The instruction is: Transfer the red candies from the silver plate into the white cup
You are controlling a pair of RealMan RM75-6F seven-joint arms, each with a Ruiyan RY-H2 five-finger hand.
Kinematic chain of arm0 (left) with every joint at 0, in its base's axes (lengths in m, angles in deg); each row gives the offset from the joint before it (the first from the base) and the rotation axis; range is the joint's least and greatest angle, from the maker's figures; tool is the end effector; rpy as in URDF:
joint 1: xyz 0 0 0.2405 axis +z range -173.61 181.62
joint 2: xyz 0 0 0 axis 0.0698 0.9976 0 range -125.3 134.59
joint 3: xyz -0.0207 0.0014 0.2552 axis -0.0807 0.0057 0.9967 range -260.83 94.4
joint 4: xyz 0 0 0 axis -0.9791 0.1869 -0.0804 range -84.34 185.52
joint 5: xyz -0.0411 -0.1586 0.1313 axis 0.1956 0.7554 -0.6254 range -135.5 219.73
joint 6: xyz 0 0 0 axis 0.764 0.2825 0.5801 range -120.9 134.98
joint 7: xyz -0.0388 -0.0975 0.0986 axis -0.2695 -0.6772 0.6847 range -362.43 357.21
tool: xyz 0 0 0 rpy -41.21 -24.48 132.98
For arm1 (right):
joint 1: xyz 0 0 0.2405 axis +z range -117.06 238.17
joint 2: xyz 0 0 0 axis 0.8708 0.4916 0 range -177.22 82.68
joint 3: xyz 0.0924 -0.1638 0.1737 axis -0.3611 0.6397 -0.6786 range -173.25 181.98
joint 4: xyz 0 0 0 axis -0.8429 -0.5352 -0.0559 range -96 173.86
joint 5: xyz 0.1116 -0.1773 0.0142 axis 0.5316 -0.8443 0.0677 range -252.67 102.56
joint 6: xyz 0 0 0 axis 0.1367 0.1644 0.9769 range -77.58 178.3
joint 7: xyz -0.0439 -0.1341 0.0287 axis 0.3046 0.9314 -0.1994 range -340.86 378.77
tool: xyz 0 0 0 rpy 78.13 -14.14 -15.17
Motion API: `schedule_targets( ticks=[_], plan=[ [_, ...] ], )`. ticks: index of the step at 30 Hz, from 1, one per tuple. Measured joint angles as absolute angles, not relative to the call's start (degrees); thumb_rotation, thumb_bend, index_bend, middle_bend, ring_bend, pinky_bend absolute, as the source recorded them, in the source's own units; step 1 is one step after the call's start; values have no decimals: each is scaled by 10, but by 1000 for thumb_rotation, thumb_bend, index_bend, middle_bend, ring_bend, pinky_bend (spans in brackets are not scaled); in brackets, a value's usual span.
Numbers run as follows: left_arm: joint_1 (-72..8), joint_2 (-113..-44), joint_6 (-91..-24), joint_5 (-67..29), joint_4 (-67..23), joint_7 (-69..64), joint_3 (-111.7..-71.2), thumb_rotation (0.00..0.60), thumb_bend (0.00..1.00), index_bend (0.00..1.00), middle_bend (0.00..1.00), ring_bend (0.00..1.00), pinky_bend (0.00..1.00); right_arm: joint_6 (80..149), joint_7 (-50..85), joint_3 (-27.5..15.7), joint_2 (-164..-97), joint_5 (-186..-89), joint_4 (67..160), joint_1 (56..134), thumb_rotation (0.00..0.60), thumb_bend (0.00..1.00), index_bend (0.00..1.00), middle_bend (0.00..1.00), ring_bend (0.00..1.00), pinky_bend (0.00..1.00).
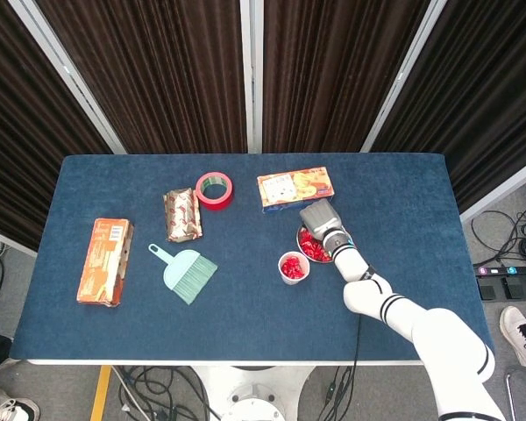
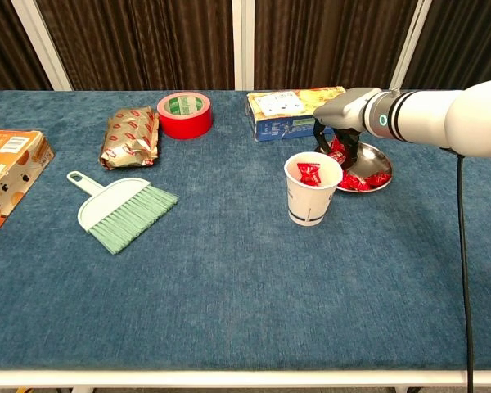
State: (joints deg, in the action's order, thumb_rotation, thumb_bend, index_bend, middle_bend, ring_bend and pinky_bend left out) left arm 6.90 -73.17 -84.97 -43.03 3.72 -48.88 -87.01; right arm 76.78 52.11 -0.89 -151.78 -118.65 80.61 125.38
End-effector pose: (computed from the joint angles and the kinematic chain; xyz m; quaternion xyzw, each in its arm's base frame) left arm -0.4308 0.1308 0.1975 -0.4828 -0.4359 -0.4767 0.5913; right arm -0.1469 -0.4571 -0.0748 0.8327 -0.2733 0.1375 0.4615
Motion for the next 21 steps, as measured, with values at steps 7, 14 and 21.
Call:
schedule_targets(
  ticks=[7, 14, 21],
  plan=[
    [68, -733, -848, -430, 40, -490, -871, 599, 103, 146, 164, 58, 187, 767, 527, -10, -1525, -1179, 799, 1257, 600, 167, 565, 1000, 1000, 1000],
    [67, -733, -849, -432, 41, -492, -870, 600, 103, 146, 164, 58, 187, 779, 527, -13, -1518, -1178, 811, 1256, 600, 194, 615, 1000, 1000, 1000],
    [66, -732, -852, -434, 38, -488, -871, 599, 103, 147, 164, 58, 188, 825, 529, -23, -1475, -1188, 891, 1252, 600, 196, 616, 1000, 1000, 1000]
  ],
)
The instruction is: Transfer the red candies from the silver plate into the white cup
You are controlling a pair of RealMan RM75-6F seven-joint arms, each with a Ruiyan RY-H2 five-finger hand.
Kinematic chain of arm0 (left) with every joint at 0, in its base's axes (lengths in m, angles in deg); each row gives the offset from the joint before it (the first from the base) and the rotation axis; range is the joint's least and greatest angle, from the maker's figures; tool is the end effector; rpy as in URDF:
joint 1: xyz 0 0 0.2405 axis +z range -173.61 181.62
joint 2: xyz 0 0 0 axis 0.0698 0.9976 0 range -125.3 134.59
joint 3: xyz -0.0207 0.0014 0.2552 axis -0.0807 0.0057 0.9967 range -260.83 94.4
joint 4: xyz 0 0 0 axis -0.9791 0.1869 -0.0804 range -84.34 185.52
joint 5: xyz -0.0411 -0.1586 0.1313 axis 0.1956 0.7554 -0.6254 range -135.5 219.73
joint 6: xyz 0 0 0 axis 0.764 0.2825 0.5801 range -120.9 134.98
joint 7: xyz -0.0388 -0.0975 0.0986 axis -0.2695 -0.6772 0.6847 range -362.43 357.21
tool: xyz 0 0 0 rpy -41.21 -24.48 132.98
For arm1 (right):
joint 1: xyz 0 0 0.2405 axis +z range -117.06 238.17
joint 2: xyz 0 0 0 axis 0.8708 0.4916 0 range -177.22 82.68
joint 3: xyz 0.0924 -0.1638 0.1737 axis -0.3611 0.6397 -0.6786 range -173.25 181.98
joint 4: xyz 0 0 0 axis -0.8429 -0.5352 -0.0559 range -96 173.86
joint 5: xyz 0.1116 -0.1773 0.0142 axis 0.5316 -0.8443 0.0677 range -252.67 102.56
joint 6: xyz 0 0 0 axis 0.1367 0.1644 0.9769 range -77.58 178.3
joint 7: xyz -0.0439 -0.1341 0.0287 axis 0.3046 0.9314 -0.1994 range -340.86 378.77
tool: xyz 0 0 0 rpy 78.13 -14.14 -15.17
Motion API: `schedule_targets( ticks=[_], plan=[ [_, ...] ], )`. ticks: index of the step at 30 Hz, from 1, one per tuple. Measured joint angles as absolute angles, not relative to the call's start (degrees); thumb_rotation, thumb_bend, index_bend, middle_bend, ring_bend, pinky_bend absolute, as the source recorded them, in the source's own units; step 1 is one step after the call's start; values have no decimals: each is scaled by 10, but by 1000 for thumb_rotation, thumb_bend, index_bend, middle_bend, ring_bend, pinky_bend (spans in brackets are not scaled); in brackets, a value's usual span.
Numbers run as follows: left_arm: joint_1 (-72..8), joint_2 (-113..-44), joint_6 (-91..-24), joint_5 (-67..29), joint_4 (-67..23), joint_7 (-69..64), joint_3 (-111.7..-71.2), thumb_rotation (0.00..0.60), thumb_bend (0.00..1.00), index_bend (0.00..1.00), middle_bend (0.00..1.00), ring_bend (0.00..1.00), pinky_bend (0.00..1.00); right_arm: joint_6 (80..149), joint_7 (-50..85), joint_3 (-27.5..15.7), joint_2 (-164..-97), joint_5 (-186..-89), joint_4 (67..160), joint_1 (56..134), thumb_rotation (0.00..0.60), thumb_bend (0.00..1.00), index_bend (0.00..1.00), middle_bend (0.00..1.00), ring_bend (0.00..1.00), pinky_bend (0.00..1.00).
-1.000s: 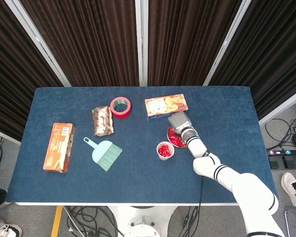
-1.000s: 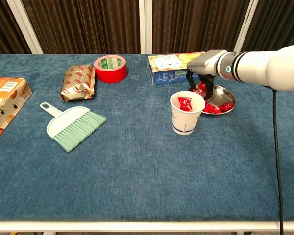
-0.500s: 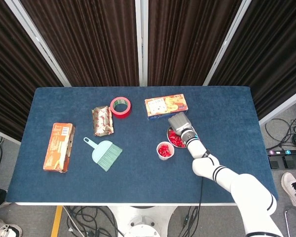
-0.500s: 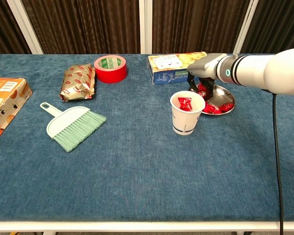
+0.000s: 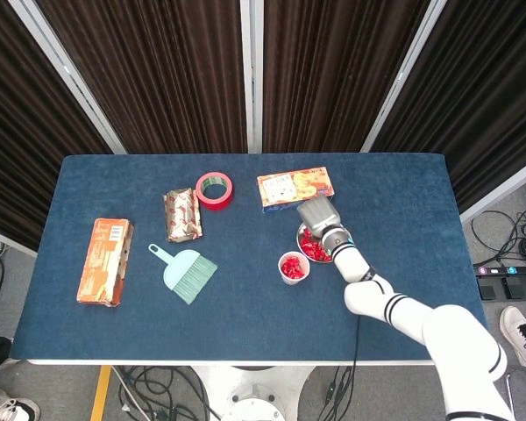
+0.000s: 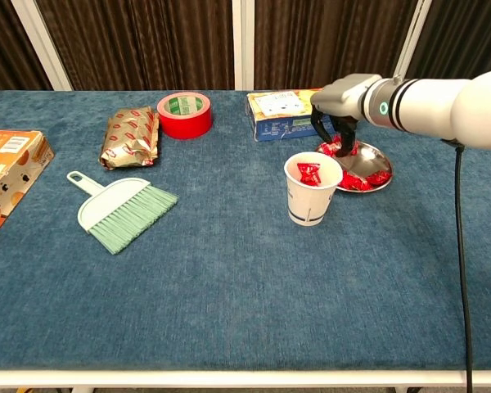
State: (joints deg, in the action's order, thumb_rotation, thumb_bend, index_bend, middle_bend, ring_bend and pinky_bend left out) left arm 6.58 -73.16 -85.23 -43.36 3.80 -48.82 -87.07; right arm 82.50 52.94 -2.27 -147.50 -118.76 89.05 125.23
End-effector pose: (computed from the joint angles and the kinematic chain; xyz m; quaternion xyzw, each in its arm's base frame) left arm -0.4292 0.1334 0.1977 -0.4867 -0.4322 -0.4793 0.5887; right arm -0.1287 -0.4542 -0.0586 0.8247 -0.2655 0.1783 0.4665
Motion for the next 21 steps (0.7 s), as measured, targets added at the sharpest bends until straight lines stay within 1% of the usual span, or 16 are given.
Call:
schedule_targets(
  ticks=[3, 10, 13, 16, 21],
  plan=[
    [65, -731, -853, -434, 36, -485, -871, 599, 102, 147, 164, 58, 188, 860, 534, -28, -1441, -1197, 961, 1248, 600, 196, 616, 1000, 1000, 1000],
    [64, -730, -857, -438, 27, -478, -869, 600, 102, 147, 164, 58, 188, 957, 562, -33, -1348, -1227, 1177, 1231, 600, 197, 617, 1000, 1000, 1000],
    [63, -729, -859, -439, 22, -474, -869, 600, 102, 147, 164, 58, 187, 992, 579, -30, -1316, -1242, 1252, 1223, 600, 199, 617, 1000, 1000, 1000],
    [64, -726, -862, -439, 17, -470, -870, 600, 102, 147, 164, 58, 188, 1016, 598, -23, -1297, -1253, 1290, 1216, 600, 199, 617, 1000, 1000, 1000],
    [67, -722, -864, -437, 9, -466, -870, 599, 102, 146, 164, 58, 188, 1009, 601, -15, -1307, -1251, 1292, 1214, 600, 199, 618, 1000, 1000, 1000]
  ],
)
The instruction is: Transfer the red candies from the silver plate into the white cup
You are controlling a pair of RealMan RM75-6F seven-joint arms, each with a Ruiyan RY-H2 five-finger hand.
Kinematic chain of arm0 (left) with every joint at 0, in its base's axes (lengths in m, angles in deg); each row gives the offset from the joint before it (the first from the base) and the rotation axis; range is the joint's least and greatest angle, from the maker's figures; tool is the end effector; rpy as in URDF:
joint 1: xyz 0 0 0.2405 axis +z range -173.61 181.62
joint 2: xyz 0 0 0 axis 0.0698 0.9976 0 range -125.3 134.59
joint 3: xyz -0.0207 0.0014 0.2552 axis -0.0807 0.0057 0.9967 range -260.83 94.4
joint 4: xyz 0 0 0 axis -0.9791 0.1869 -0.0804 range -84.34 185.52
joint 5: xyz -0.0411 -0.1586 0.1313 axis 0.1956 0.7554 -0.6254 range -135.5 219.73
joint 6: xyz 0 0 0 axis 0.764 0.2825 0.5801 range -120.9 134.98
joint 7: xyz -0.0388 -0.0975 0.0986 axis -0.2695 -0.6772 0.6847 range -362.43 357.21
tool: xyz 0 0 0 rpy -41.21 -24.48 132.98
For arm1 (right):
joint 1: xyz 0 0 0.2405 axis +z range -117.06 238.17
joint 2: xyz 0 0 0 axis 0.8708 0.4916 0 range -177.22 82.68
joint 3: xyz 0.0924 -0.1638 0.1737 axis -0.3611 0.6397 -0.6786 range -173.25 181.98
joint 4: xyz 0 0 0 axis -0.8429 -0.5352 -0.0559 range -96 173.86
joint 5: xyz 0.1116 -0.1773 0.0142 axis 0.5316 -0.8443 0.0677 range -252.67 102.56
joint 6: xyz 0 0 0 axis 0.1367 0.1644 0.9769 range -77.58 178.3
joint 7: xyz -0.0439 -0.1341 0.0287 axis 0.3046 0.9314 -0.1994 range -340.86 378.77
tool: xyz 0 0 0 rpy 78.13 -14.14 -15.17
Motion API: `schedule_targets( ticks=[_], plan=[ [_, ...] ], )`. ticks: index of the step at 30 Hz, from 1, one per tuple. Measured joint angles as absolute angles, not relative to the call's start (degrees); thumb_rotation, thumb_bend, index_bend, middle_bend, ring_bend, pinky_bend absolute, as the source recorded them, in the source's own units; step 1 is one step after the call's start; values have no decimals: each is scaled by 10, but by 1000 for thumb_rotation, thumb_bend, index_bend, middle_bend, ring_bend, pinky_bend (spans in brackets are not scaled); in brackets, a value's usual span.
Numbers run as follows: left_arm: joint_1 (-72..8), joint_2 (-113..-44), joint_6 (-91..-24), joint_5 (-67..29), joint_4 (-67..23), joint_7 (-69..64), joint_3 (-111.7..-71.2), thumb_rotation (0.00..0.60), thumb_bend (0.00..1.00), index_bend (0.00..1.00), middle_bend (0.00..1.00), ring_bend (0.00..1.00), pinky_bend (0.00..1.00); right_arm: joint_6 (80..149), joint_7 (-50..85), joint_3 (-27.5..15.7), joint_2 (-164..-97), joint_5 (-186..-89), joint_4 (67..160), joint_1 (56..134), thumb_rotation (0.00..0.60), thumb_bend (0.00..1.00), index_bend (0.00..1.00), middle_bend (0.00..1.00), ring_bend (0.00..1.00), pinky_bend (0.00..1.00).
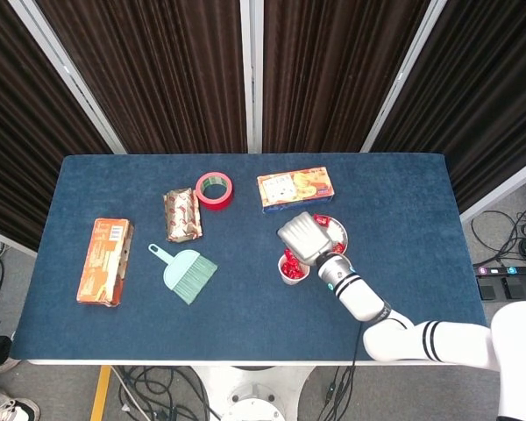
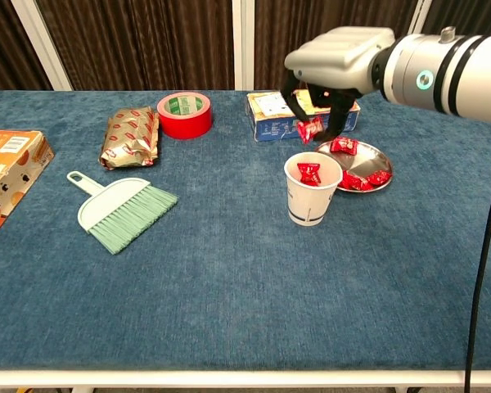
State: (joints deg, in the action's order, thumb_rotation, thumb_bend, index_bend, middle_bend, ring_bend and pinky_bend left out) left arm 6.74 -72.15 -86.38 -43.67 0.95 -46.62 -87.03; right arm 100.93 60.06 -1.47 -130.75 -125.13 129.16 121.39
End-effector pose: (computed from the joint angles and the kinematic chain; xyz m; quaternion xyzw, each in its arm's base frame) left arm -0.4221 0.1328 0.1975 -0.4900 -0.4249 -0.4824 0.5888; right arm -0.0731 -0.3682 -0.0121 0.8458 -0.2039 0.2761 0.4084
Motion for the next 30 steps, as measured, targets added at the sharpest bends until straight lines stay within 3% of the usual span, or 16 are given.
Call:
schedule_targets(
  ticks=[5, 13, 30],
  plan=[
    [68, -722, -862, -434, 10, -468, -871, 599, 102, 146, 164, 58, 188, 993, 593, -10, -1320, -1250, 1283, 1218, 600, 197, 618, 1000, 1000, 1000],
    [68, -724, -863, -434, 17, -475, -872, 600, 102, 146, 164, 58, 188, 985, 589, -5, -1317, -1253, 1282, 1221, 600, 59, 564, 1000, 1000, 1000],
    [66, -725, -865, -438, 13, -472, -871, 600, 102, 146, 164, 58, 188, 1031, 596, -9, -1282, -1230, 1310, 1204, 600, 61, 543, 1000, 1000, 1000]
  ],
)
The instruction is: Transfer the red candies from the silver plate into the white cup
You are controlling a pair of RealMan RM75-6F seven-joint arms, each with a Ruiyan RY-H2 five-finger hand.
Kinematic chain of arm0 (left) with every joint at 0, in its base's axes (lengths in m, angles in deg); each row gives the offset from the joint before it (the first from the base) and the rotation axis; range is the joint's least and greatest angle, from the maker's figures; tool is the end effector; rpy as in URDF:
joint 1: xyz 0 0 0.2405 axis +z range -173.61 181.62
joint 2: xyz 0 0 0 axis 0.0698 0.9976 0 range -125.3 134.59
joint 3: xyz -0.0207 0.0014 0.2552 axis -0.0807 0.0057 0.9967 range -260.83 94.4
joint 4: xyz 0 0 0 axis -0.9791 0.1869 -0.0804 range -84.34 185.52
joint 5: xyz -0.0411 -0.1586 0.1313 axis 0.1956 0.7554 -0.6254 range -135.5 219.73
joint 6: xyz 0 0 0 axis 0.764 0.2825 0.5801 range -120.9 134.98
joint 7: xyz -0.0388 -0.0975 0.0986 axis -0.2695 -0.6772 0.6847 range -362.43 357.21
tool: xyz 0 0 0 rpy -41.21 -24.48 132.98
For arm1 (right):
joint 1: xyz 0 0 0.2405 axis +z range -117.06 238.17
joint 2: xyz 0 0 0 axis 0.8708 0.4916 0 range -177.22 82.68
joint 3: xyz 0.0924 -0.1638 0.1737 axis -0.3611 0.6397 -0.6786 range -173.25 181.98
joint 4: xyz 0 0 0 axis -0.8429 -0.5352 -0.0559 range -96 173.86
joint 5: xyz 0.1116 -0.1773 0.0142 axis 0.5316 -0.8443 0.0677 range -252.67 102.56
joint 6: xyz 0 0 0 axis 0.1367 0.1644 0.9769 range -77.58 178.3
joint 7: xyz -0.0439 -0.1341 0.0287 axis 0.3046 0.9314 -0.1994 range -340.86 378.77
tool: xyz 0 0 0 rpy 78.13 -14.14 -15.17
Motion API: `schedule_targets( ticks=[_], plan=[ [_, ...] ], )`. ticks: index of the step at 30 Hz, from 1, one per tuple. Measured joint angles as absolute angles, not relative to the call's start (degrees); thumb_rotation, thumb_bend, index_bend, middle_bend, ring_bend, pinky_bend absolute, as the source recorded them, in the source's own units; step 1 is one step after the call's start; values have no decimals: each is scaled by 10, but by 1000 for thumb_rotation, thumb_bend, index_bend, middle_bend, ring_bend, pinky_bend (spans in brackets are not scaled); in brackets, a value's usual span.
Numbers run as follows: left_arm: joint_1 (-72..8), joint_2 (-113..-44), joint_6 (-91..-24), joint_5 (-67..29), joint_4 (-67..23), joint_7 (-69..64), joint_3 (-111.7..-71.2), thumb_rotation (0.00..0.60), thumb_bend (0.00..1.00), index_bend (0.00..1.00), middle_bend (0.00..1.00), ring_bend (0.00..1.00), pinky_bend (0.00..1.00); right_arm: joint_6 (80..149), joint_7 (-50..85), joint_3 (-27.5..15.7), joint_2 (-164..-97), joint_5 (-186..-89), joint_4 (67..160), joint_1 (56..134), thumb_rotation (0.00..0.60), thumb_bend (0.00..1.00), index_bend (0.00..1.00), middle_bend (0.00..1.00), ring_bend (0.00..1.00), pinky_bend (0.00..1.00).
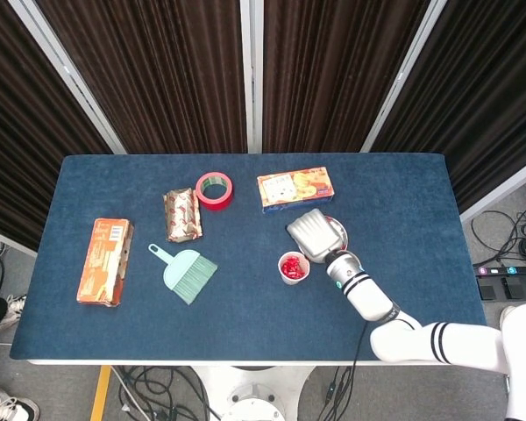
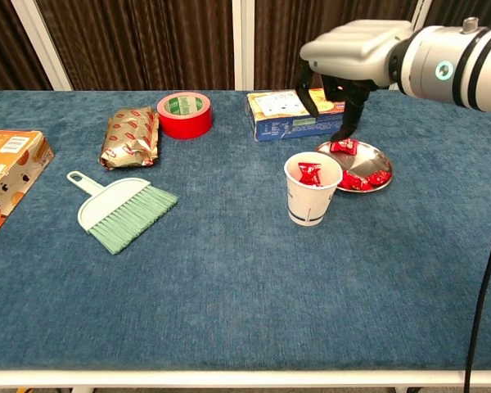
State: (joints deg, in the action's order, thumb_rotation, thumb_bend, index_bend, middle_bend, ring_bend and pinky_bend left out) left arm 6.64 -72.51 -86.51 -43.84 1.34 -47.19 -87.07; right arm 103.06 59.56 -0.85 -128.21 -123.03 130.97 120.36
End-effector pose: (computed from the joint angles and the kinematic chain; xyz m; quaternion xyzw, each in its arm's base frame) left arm -0.4218 0.1336 0.1960 -0.4893 -0.4259 -0.4865 0.5853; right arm -0.0861 -0.3708 0.0040 0.8307 -0.2242 0.2721 0.4308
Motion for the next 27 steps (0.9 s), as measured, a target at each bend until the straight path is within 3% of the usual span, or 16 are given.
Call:
schedule_targets(
  ticks=[8, 20, 27],
  plan=[
    [66, -726, -864, -439, 16, -473, -869, 600, 103, 146, 164, 58, 187, 1022, 623, 13, -1310, -1147, 1260, 1196, 600, 89, 536, 1000, 1000, 1000],
    [66, -725, -861, -435, 16, -475, -872, 599, 103, 146, 164, 58, 188, 971, 608, 4, -1400, -1093, 1112, 1203, 600, 97, 534, 1000, 1000, 1000],
    [64, -727, -858, -436, 18, -477, -871, 600, 103, 146, 164, 58, 188, 977, 617, 4, -1409, -1081, 1113, 1201, 600, 96, 534, 1000, 1000, 1000]
  ],
)
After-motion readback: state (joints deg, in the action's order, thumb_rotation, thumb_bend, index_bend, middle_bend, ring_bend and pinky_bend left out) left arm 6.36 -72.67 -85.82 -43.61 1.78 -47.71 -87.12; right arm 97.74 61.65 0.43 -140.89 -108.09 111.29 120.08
